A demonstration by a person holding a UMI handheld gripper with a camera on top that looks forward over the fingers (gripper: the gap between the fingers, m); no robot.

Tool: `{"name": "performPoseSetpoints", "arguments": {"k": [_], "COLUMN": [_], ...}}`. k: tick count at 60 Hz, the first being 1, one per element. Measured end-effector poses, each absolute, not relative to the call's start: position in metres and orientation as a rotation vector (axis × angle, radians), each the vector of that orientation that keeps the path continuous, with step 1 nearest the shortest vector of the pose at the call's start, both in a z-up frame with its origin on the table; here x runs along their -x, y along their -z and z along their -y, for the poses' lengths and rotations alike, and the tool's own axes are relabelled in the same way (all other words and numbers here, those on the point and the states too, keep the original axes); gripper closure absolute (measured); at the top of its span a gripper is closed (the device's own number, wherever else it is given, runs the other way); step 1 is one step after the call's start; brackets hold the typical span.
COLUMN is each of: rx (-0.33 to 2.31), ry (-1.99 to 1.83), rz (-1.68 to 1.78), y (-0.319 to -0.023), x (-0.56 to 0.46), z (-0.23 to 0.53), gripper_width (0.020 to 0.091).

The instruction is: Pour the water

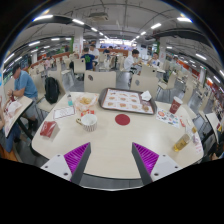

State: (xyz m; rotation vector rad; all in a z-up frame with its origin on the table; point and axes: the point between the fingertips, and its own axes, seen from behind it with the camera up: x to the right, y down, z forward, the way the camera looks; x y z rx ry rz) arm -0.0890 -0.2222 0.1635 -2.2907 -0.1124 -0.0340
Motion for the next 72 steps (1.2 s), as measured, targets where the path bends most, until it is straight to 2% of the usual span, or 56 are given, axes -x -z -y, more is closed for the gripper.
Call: {"name": "performPoseSetpoints", "arguments": {"k": [9,34,45,56,61,67,72], "rx": [2.29,2.287,2.21,2.128,2.095,2.063,2.038], "ry": [0.038,0.129,0.138,0.123,0.111,0.159,0.142], "rz": [0.098,-0.041,-0.119,-0.128,-0.131,-0.135,-0.142], "y": [-0.157,-0.079,-0.06,-0.053,-0.048,-0.046,-0.048], "x": [0.061,-0.186,-0.266,-0.294,-0.296,-0.304,-0.302], "z": [0.226,0.238,0.199,0.145,0.119,0.106,0.1], "gripper_width": [0.0261,0.026,0.0257,0.0262,0.0338,0.0571,0.0595]}}
